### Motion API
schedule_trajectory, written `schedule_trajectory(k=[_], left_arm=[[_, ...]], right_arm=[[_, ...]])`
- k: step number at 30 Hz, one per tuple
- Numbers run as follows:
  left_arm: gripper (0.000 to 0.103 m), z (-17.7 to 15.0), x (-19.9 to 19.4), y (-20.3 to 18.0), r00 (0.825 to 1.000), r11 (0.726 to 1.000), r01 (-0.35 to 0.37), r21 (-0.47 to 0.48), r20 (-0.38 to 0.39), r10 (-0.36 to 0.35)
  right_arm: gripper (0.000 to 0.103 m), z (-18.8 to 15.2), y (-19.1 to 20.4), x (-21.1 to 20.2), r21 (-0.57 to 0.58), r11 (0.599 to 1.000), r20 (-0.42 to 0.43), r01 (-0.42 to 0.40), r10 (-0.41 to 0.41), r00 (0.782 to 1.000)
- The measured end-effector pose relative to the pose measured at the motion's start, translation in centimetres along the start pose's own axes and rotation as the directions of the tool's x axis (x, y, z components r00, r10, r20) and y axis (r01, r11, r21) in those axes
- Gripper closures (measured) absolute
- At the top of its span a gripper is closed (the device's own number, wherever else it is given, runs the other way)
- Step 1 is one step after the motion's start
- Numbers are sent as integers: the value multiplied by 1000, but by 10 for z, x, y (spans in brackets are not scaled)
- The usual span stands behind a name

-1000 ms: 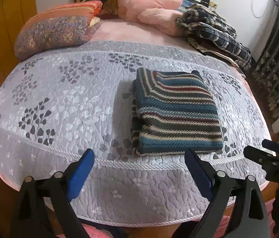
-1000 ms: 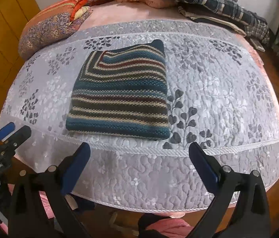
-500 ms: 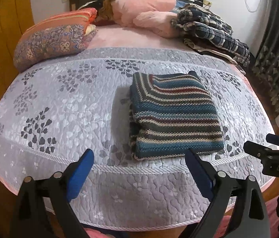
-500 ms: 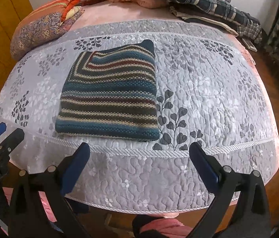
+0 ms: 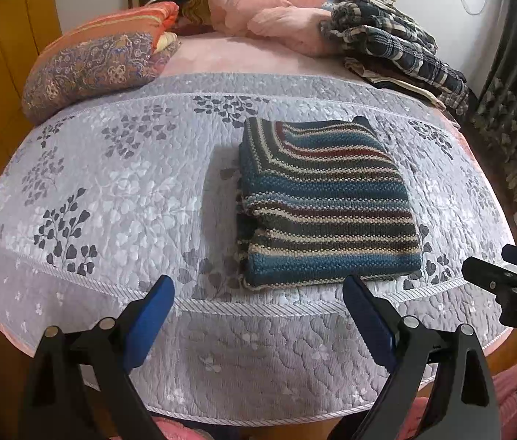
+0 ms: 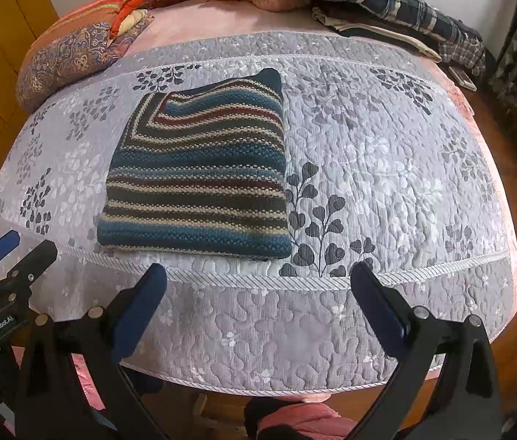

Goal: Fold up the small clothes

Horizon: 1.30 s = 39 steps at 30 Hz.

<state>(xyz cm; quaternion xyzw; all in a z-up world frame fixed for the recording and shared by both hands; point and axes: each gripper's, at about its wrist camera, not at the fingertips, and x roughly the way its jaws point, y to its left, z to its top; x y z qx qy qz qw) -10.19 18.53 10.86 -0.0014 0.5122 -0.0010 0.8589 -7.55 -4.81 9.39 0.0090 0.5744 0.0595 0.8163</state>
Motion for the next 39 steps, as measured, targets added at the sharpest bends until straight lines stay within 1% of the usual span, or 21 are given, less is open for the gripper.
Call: schedule_trajectory(k=[14, 27, 39], left_arm=[[10, 0, 2, -2, 1000, 1000, 0, 2, -5, 0], [10, -1, 2, -2, 1000, 1000, -5, 7, -7, 5], [10, -1, 3, -3, 1000, 1000, -4, 8, -5, 4]], right_arm=[[3, 0, -4, 5, 12, 1000, -15, -1, 2, 1000], [3, 0, -6, 3, 12, 1000, 0, 3, -3, 1000], [3, 1, -7, 4, 19, 1000, -13, 3, -2, 1000]])
